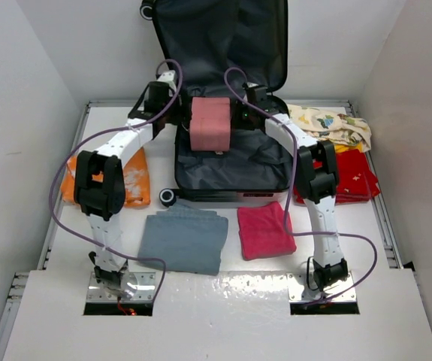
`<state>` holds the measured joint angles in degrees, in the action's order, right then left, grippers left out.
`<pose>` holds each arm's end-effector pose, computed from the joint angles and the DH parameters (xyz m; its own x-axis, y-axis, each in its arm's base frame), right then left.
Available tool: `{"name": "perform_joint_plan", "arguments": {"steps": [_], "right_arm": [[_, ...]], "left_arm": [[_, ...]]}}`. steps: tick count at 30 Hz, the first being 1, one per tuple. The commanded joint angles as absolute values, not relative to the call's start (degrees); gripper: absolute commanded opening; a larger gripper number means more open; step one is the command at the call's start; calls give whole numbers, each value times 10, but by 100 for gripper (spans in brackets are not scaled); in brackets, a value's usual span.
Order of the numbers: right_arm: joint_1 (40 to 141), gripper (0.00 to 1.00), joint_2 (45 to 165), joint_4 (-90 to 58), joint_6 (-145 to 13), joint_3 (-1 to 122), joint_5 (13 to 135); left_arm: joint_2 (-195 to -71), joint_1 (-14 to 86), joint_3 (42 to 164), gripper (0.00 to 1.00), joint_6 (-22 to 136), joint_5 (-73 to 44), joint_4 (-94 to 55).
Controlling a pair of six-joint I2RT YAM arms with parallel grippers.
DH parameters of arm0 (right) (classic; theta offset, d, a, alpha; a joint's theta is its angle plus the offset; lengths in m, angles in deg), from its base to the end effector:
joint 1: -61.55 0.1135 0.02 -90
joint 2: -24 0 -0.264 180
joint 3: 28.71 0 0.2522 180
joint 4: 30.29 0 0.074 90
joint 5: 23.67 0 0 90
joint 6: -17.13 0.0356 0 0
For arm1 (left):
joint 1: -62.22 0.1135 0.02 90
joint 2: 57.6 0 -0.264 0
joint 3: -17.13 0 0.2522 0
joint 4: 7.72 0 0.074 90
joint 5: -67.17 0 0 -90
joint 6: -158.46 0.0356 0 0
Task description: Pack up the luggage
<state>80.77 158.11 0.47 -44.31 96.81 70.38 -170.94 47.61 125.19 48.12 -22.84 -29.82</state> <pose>0.5070 0.1794 0.1959 -0.7075 0.2584 -0.6578 -0.0475 0.9113 0.4090 0.4578 -0.1193 0.2823 -0.5049 -0.2276 -0.8326 0.0817 0.9477 -0.3086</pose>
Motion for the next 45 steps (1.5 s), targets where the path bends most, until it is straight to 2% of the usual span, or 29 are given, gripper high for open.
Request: {"name": "perform_joint_plan", "arguments": {"steps": [1, 8, 11, 16, 21, 24, 28, 32, 45], "right_arm": [[847, 45, 1579, -17, -430, 984, 753], [790, 56, 1523, 17, -455, 998, 742], [744, 56, 1477, 41, -475, 1008, 744], [683, 57, 1374, 26, -531, 949, 728], [618, 57, 1325, 30, -647, 908, 666], [569, 57, 1353, 53, -691, 905, 638], [533, 62, 1423, 92, -693, 974, 657], [536, 65, 1498, 113, -669, 1058, 661], [591, 78, 1638, 107, -592, 1107, 672]], "left_arm": [[-1651, 486, 1252, 76, 461, -205, -226], [-1600, 521, 1266, 76, 510, -177, -234], [-1575, 533, 1266, 76, 515, -183, -255], [-1543, 552, 1241, 76, 521, -197, -287], [-1565, 558, 1299, 76, 556, -204, -362], [-1588, 577, 1323, 76, 562, -212, -409], [-1619, 611, 1363, 76, 548, -189, -456], [-1624, 625, 1357, 76, 584, -181, -463], [-1707, 702, 1380, 76, 557, -112, -490]]}}
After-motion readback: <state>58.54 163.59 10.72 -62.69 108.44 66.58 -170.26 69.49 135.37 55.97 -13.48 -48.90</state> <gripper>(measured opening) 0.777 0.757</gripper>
